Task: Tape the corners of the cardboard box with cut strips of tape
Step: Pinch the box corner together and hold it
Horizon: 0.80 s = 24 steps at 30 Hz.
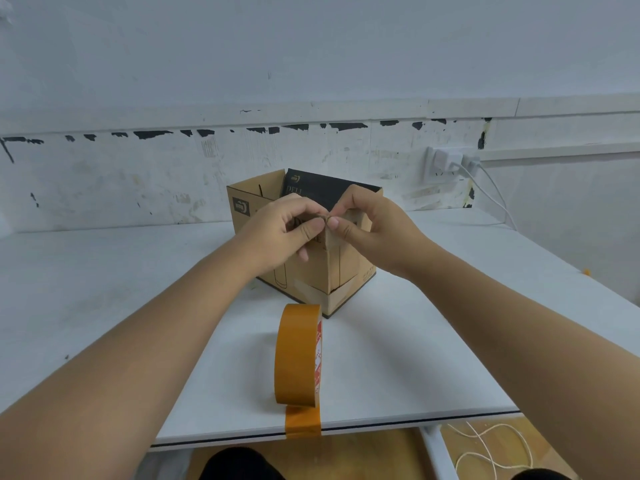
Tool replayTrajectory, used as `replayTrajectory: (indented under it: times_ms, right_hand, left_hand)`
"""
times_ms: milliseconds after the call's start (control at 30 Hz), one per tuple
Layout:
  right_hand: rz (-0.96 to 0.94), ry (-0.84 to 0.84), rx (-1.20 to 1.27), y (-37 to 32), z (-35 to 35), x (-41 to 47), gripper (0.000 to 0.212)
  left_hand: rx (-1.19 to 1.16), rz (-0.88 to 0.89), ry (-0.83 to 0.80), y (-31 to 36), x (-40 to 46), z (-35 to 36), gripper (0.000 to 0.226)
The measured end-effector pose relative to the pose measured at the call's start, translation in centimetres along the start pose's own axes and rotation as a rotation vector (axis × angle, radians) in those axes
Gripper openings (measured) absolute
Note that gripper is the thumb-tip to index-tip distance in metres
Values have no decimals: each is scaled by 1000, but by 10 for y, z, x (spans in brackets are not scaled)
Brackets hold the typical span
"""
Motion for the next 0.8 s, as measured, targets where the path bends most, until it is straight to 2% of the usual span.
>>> replayTrajectory:
  times_ms: [167,300,467,633,733,800]
  right_hand:
    - [6,-1,10,-1,1,-2,6]
    - [21,22,-33,0,2,-2,12]
    - [65,8,-113,-4,-3,-3,10]
    - [62,41,-207,-17,-8,-5,9]
    - [32,38,-267,-29,-9,-6,19]
    - [-4,84,-307,-40,-12,-11,27]
  left_hand:
    - [-61,27,12,1,-2,-1,15]
    - [-5,18,44,1,1,-2,17]
    - [20,-45,-21,7,0,-4,16]
    - [74,-46,-45,21,-4,-6,33]
    - [130,-69,22,26,-11,-13,44]
    - [150,-95,109,32,-23,-21,40]
Point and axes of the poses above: each hand's wrist, its own x-axis towards the middle knuckle, its own z-axis out of the palm, y = z × x, the point moved 10 cm from there along x, towards the middle knuckle, and after that the axes turned 2 degrees about -y, right-handed, at the moved point
